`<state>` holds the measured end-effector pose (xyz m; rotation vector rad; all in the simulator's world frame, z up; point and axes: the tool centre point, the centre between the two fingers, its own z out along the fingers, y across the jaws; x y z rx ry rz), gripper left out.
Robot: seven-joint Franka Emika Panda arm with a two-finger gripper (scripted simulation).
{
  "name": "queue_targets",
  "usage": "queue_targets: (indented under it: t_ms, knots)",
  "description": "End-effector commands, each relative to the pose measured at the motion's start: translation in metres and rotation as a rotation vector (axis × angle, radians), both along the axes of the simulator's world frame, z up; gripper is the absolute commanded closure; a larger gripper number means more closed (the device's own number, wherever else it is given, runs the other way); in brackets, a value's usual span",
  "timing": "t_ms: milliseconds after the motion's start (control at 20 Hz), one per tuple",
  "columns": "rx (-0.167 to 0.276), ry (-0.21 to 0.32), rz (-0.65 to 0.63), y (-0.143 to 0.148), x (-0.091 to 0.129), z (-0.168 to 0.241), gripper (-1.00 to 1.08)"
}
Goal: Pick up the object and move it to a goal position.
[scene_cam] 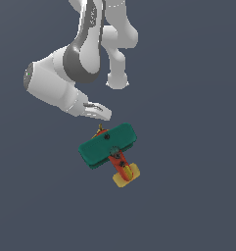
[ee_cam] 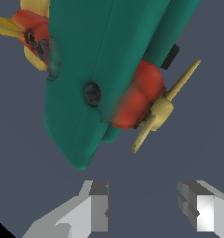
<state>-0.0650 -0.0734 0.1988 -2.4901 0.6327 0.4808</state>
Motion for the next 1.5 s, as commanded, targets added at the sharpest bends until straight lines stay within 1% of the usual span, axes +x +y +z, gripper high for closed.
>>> queue_targets:
  t_ms: [0,350,700,1050,1450]
  knots:
    - [0.027,0.008,-0.029,-0.004,0.002,-0.004,-0.2]
    - [0.098,0.023,-0.105,-0.017,0.008,-0.015,-0.2]
    - [0.164,0.027,-0.177,-0.03,0.015,-0.024,-0.2]
    - [0.224,0.021,-0.243,-0.045,0.023,-0.031,-0.2]
    - [0.285,0.001,-0.309,-0.061,0.033,-0.038,-0.2]
